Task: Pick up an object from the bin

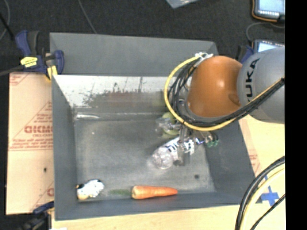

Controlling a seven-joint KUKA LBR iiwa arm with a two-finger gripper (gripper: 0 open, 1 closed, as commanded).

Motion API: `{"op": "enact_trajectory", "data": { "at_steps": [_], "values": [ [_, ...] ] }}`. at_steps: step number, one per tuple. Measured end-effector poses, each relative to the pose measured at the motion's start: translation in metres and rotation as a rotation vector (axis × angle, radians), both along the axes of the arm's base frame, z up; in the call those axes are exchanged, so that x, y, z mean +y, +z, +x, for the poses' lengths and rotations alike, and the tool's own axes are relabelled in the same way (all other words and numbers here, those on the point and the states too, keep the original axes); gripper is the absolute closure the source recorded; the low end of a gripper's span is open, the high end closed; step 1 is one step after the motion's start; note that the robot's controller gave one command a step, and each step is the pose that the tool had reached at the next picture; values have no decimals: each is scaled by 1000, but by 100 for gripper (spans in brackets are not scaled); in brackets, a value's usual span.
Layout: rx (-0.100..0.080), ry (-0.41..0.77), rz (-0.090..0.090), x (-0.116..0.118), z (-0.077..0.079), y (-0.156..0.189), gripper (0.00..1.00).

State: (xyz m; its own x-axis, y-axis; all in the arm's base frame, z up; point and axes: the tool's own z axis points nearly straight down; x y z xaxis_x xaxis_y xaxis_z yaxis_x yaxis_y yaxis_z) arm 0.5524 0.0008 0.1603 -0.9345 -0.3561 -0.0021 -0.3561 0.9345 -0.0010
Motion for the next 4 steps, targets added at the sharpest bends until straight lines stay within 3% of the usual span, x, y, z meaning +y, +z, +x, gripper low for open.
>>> {"op": "enact_trajectory", "data": {
  "at_steps": [1, 2, 3, 4],
  "values": [
    [-2, -6, 1, -6, -1, -17, 0],
    [-4, 186, -1, -16, 10, -48, 0],
    [-4, 283, 2, -32, 27, -80, 100],
    [-4, 282, 2, -32, 27, -80, 100]
  ]
}}
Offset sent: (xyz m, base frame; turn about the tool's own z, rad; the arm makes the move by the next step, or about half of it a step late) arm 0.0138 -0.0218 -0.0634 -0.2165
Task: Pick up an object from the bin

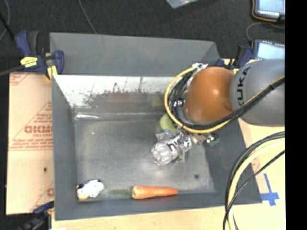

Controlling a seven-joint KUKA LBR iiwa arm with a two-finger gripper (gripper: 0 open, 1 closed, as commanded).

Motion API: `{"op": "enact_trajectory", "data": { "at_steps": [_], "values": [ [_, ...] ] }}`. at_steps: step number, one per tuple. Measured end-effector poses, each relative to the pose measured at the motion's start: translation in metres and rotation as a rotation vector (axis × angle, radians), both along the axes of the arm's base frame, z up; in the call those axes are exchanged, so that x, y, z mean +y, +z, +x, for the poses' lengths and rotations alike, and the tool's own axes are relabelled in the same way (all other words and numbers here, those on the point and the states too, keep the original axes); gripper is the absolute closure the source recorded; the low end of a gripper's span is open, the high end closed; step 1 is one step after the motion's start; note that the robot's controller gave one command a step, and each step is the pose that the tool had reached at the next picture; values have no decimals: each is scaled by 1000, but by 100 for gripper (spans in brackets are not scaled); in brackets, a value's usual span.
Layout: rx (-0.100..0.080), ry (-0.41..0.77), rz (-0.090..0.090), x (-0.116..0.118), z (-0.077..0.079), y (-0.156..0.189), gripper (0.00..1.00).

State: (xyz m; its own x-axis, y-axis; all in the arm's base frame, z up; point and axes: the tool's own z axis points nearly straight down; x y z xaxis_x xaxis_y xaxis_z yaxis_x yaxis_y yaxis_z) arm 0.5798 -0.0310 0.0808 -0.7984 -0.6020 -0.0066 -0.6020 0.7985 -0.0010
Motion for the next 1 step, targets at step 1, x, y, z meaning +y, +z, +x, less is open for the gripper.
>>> {"op": "enact_trajectory", "data": {
  "at_steps": [1],
  "values": [
    [-5, -35, 0, -3, 6, 140, 100]
  ]
}}
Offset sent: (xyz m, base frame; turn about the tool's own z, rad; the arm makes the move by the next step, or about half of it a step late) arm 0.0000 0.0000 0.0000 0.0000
